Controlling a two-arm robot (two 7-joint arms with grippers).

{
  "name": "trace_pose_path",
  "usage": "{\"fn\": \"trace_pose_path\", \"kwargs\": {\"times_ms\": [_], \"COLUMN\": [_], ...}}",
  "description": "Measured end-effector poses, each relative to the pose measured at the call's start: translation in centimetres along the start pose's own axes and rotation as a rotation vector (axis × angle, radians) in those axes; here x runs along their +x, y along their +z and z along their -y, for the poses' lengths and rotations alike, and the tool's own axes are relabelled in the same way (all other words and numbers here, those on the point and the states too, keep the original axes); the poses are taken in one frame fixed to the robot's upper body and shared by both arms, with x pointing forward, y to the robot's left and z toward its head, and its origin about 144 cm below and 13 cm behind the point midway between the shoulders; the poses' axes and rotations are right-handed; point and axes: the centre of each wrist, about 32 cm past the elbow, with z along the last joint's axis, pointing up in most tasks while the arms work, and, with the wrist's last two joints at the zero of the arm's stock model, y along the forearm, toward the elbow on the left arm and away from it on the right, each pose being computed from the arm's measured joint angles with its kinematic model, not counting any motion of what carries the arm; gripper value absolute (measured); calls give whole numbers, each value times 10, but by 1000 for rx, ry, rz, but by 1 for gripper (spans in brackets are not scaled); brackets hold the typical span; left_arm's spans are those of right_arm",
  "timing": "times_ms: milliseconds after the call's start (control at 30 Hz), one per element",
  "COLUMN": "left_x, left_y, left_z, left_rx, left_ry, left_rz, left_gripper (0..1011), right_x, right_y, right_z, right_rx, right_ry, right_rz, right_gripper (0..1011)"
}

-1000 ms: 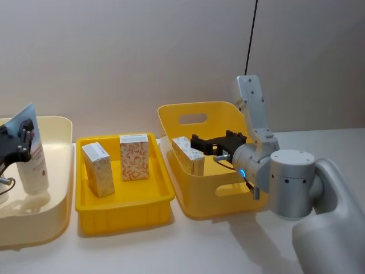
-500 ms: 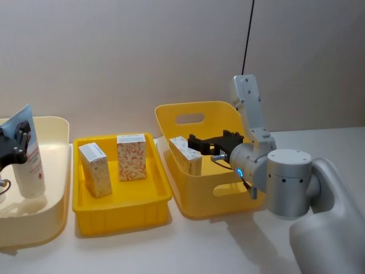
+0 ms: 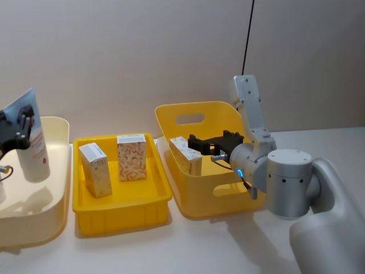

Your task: Bimanual collaborative sorting of washing and personal care products

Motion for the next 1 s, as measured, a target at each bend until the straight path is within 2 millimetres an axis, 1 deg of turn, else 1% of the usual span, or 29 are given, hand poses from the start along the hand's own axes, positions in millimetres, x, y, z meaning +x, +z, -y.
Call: {"fn": "trace_pose_path", "kwargs": {"times_ms": [333, 733, 1000], "left_x": [8, 22, 28], "left_y": [5, 10, 19], "left_z": [14, 35, 51], "left_rx": [-77, -190, -283], "left_ry": [-73, -214, -322], "left_rz": [-19, -77, -131], "left_gripper": [119, 119, 119], "right_x": [0, 0, 0], "right_y": [0, 0, 0], "right_z": [0, 0, 0], "right_rx": [0, 0, 0], "right_ry": [0, 0, 0], "right_rz": [0, 0, 0], "right_gripper": [1001, 1001, 1001]}}
